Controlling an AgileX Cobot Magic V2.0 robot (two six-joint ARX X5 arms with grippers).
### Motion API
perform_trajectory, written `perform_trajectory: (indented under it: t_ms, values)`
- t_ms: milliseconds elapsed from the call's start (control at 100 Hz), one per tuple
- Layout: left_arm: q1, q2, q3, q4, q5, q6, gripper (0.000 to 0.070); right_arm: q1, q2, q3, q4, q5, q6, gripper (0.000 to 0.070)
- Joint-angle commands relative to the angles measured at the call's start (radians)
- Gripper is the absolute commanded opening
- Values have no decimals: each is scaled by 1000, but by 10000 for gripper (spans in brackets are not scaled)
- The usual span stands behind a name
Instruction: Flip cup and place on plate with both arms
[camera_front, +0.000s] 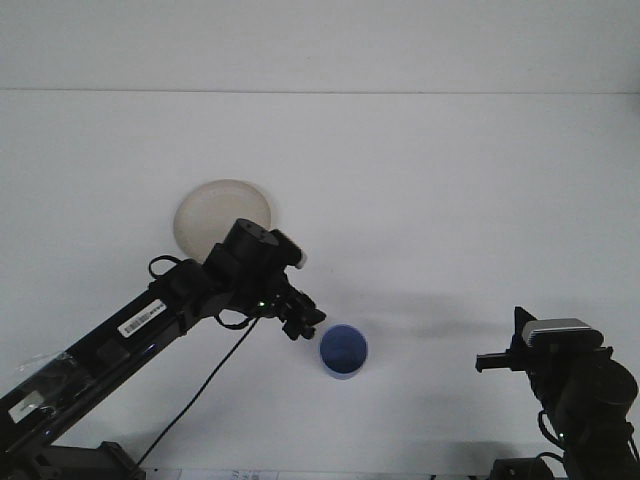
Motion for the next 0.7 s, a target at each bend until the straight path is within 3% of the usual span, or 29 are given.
perform_trajectory:
  t_ms: [0, 100, 270, 570, 630, 690]
  values:
    - [-33, 38, 42, -2, 6, -6, 271, 0, 3, 7, 10, -1, 10, 0]
    - [-76, 83, 78, -32, -7, 2, 271, 0, 3, 7, 10, -1, 10, 0]
    - [-120, 142, 89, -45, -109, 17, 271, 0, 3, 7, 10, -1, 10, 0]
    - [-127, 248, 89, -42, -111, 32, 245, 0, 3, 7, 10, -1, 10, 0]
    - [-127, 264, 89, -42, -111, 38, 165, 0, 3, 7, 10, -1, 10, 0]
    - [-127, 274, 89, -42, -111, 52, 24, 0, 3, 7, 10, -1, 10, 0]
